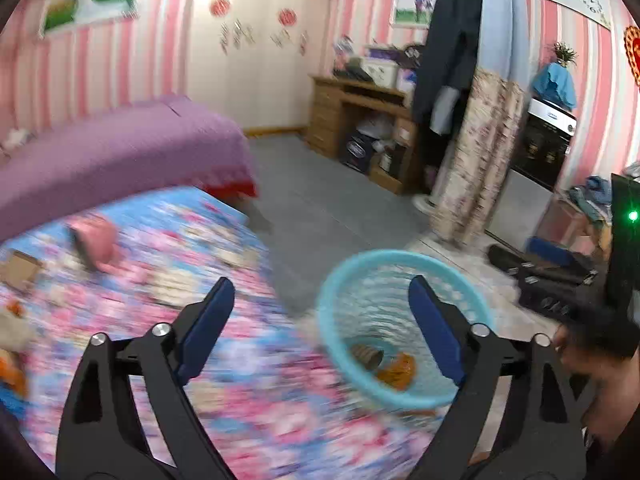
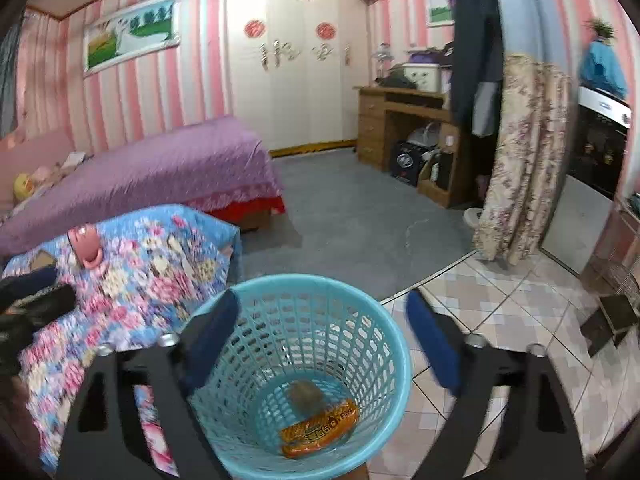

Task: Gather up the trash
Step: 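Return both tools to the bed over the newspaper, then grasp the newspaper with the left tool while the right tool grasps crumpled brown paper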

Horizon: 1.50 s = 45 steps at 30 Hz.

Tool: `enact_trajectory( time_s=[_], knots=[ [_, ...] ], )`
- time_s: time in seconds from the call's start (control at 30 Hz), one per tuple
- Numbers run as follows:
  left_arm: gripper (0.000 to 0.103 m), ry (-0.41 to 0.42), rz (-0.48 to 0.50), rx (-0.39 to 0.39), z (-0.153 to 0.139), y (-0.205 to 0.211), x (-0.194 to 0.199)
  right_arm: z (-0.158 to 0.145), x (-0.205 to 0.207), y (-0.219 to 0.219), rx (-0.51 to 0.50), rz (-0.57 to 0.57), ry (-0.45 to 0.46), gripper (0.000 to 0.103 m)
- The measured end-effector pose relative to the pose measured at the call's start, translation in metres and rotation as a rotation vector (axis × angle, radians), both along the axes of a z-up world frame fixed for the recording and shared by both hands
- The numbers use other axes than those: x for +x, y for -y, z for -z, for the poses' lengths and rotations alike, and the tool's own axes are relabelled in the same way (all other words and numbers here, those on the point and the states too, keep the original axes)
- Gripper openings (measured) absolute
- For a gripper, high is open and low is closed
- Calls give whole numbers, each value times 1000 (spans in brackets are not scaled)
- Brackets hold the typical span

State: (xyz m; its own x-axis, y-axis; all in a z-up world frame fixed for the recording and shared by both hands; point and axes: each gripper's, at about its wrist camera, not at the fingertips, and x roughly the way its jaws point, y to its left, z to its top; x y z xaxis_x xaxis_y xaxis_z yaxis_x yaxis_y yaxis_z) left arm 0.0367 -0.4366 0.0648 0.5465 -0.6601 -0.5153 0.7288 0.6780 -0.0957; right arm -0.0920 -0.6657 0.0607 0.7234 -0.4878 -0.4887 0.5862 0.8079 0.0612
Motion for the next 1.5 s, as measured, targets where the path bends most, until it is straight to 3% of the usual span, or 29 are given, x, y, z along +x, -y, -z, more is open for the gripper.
enact_trajectory(
  time_s=[0.1, 0.27, 0.47, 0.57, 0.73, 0.83, 1.13, 1.33, 1.5],
  knots=[
    [89, 116, -97, 41, -20, -62, 0, -19, -5, -35, -18, -1, 35, 98],
    [92, 185, -268, 35, -33, -185, 1, -58, 4, -123, -55, -147, 113, 99],
    [92, 181, -466, 58, -15, -297, 19, -62, 40, -208, -77, -302, 100, 99],
    [92, 150, -525, 50, -2, -331, 27, -56, 59, -246, -91, -383, 70, 99],
    [92, 121, -565, 29, 13, -357, 37, -46, 78, -296, -188, -467, -5, 99],
    [92, 119, -576, 47, 23, -361, 46, -44, 84, -305, -202, -477, -19, 99],
    [92, 77, -597, 80, 52, -364, 57, -42, 93, -297, -125, -412, 18, 99],
    [92, 41, -567, 75, 70, -369, 75, -26, 107, -316, -67, -449, 6, 99],
    [85, 10, -580, 85, 79, -377, 90, -11, 113, -327, -17, -462, -3, 99]
  ],
)
